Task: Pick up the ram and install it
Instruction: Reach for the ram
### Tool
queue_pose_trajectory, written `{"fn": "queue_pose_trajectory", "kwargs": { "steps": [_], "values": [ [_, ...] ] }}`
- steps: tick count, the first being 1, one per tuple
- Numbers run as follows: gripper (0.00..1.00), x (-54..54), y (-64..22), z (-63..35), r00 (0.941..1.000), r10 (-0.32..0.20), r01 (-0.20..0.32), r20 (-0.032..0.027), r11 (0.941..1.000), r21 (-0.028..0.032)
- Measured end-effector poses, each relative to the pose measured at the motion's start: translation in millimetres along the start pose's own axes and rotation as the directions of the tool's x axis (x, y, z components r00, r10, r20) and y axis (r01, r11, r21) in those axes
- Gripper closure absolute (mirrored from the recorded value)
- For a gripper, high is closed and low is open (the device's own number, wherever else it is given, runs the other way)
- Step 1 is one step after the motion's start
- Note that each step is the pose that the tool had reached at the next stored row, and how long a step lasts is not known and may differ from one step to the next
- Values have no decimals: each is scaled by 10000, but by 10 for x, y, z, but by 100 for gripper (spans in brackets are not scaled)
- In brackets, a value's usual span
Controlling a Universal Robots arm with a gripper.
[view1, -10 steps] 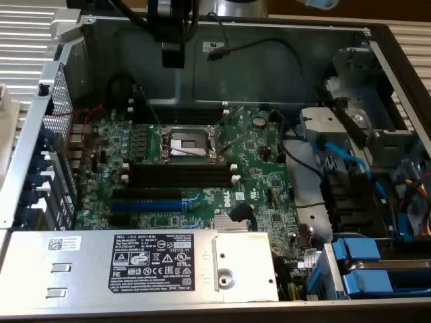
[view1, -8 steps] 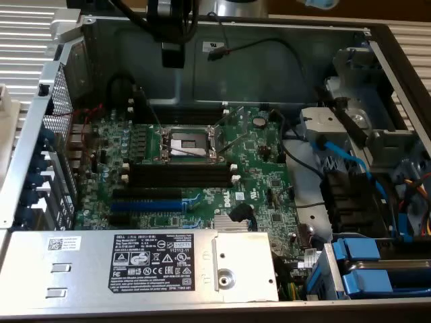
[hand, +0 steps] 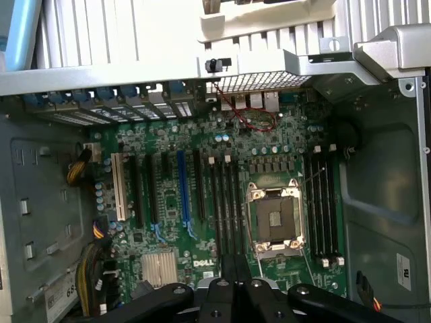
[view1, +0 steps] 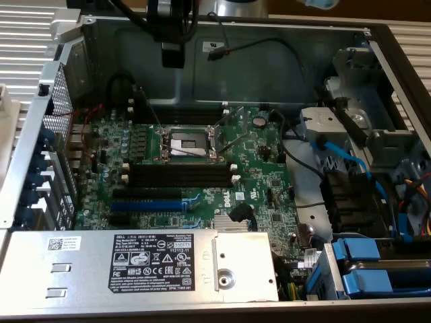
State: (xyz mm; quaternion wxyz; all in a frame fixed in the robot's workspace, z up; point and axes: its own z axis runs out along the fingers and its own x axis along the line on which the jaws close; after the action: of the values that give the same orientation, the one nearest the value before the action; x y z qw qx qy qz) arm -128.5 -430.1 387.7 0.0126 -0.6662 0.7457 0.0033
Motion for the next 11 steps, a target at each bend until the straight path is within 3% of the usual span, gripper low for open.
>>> {"fn": "queue_pose_trajectory", "kwargs": {
  "steps": [5,11],
  "values": [
    [89,-1,0,-11,10000,0,0,1,10000,0],
    [89,-10,36,-284,10000,-22,22,-42,10000,5]
  ]
}}
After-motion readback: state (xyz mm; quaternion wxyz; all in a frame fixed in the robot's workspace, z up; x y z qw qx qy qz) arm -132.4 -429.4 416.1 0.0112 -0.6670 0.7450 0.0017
